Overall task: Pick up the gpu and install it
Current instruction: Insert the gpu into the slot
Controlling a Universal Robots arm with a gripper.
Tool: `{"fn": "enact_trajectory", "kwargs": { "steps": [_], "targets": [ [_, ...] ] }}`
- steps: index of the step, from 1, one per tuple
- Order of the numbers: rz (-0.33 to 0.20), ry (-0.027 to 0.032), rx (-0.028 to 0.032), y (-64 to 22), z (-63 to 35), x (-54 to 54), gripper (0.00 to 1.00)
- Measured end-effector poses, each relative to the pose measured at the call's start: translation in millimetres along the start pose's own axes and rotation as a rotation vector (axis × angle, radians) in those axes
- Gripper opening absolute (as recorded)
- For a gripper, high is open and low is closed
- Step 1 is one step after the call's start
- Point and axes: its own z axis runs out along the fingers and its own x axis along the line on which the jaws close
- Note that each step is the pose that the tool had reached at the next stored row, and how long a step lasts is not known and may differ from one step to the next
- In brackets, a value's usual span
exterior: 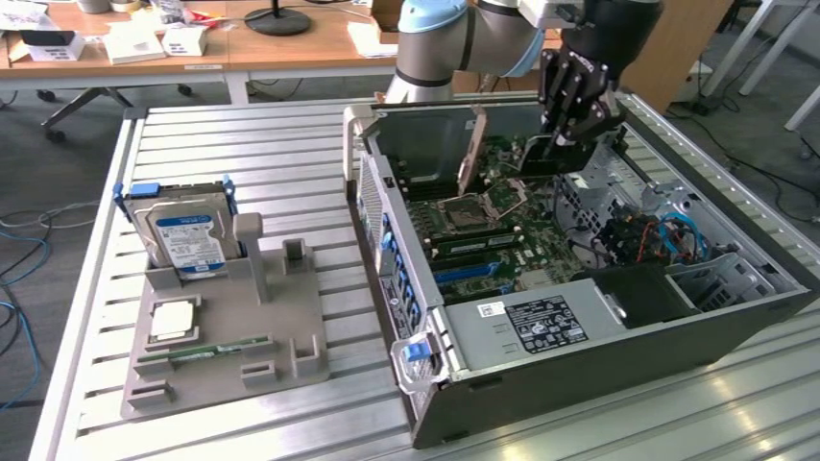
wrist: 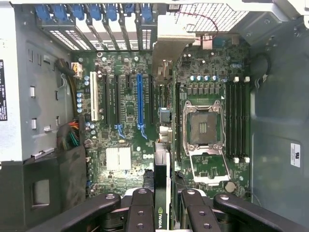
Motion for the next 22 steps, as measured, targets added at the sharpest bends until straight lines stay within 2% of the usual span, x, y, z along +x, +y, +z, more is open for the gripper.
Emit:
{"fn": "enact_trajectory", "kwargs": {
  "steps": [12,22],
  "targets": [
    [0.000,-0.0003,0.0000,0.3,0.5,0.0,0.27],
    [0.000,-0.0003,0.0015,9.7,1.1,0.3,0.27]
  ]
}}
